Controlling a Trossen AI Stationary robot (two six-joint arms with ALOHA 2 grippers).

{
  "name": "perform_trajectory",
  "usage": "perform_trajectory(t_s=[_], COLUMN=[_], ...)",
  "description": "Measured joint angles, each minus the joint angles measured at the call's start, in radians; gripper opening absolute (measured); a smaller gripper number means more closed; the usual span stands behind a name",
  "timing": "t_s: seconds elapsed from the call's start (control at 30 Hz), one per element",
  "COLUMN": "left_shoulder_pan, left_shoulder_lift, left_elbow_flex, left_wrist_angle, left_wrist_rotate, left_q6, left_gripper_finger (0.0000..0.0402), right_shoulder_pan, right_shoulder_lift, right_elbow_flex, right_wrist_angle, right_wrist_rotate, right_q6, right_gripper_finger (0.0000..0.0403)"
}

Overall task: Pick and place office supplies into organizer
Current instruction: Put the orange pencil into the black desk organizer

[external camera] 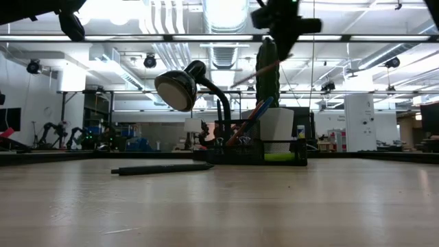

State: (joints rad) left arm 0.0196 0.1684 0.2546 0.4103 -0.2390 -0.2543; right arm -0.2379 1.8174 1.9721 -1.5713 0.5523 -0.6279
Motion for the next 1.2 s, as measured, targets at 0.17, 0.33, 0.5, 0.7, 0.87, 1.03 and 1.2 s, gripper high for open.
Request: perform_trajectory(t_s=[0.17,0.33,0.5,0.7,0.87,1.03,1.2], left_shoulder_pan=[0.0,0.0,0.0,0.0,0.0,0.0,0.0], left_shoulder_lift=[0.0,0.0,0.0,0.0,0.0,0.0,0.0], left_elbow_flex=[0.0,0.0,0.0,0.0,0.0,0.0,0.0], left_wrist_angle=[0.0,0.0,0.0,0.0,0.0,0.0,0.0], left_wrist_rotate=[0.0,0.0,0.0,0.0,0.0,0.0,0.0], left_q6=[0.003,0.003,0.002,0.001,0.0,0.0,0.0], left_gripper_finger=[0.0,0.0,0.0,0.0,0.0,0.0,0.0], right_shoulder_pan=[0.025,0.044,0.044,0.044,0.046,0.051,0.051], right_shoulder_lift=[-0.065,-0.065,-0.064,-0.064,-0.047,0.018,0.085], right_elbow_flex=[-0.176,-0.252,-0.266,-0.23,-0.186,-0.131,-0.067], right_wrist_angle=[-0.001,0.001,0.006,0.004,0.004,0.002,0.0], right_wrist_rotate=[-0.003,0.016,0.026,0.028,0.08,0.135,0.167], right_q6=[0.026,0.034,0.056,0.078,0.053,-0.041,-0.048], right_gripper_finger=[0.0008,0.0008,0.0008,0.0008,0.0008,0.0008,0.0008])
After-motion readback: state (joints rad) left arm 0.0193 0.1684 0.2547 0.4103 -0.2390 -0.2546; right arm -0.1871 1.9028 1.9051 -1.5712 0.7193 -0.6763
